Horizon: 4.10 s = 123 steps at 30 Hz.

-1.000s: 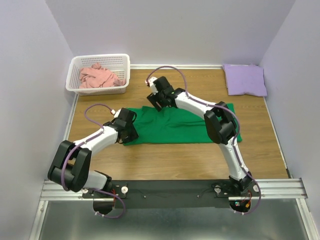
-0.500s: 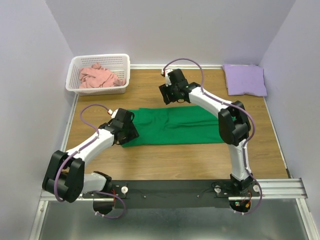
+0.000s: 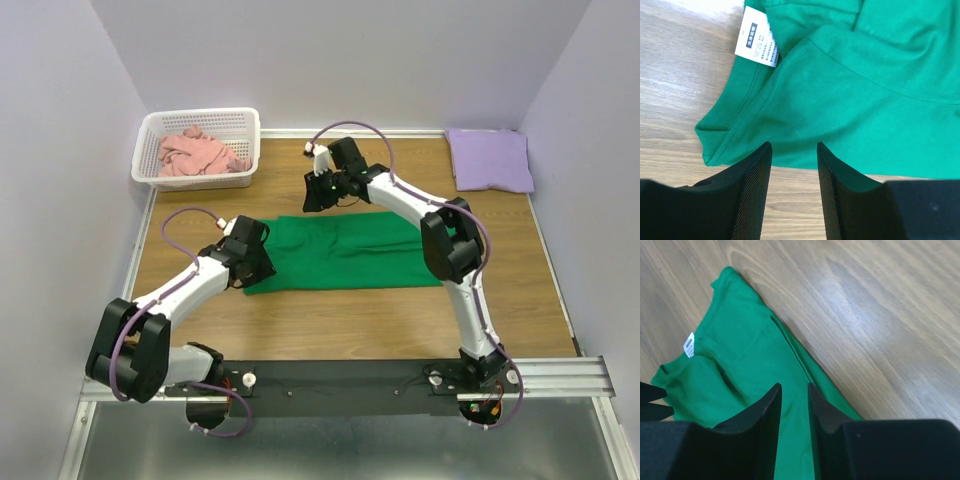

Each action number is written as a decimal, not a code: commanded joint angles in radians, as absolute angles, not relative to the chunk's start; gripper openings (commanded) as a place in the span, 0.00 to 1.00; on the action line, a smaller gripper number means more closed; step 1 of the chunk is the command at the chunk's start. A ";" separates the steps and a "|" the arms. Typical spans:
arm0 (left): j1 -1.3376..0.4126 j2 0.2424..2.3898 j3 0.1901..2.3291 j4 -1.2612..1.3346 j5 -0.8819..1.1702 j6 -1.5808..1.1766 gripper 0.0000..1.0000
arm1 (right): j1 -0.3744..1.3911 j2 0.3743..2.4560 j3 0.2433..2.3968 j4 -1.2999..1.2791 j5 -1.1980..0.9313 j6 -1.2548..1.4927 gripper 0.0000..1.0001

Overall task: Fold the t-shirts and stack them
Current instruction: Fold the tshirt

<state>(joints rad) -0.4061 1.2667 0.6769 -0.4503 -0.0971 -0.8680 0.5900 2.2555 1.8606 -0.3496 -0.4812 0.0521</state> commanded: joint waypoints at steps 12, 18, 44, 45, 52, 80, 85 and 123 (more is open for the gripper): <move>-0.405 1.328 0.660 -0.400 -0.083 -0.839 0.49 | 0.598 2.417 1.965 -0.333 -0.624 0.046 0.39; -0.405 1.347 0.663 -0.402 -0.086 -0.828 0.49 | 0.607 2.489 2.049 -0.330 -0.661 0.052 0.41; -0.405 1.374 0.670 -0.410 -0.075 -0.810 0.49 | 0.640 2.632 2.256 -0.324 -0.712 0.086 0.21; -0.405 1.373 0.669 -0.411 -0.074 -0.810 0.49 | 0.640 2.629 2.258 -0.324 -0.709 0.084 0.21; -0.405 1.381 0.661 -0.400 -0.064 -0.810 0.49 | 0.641 2.612 2.270 -0.319 -0.712 0.075 0.07; -0.405 1.373 0.653 -0.399 -0.060 -0.807 0.49 | 0.641 2.631 2.224 -0.316 -0.739 0.074 0.23; -0.405 1.362 0.646 -0.400 -0.060 -0.808 0.49 | 0.641 2.635 2.215 -0.318 -0.721 0.067 0.29; -0.407 1.368 0.626 -0.423 -0.052 -0.818 0.49 | 0.611 2.566 2.210 -0.267 -0.534 0.052 0.01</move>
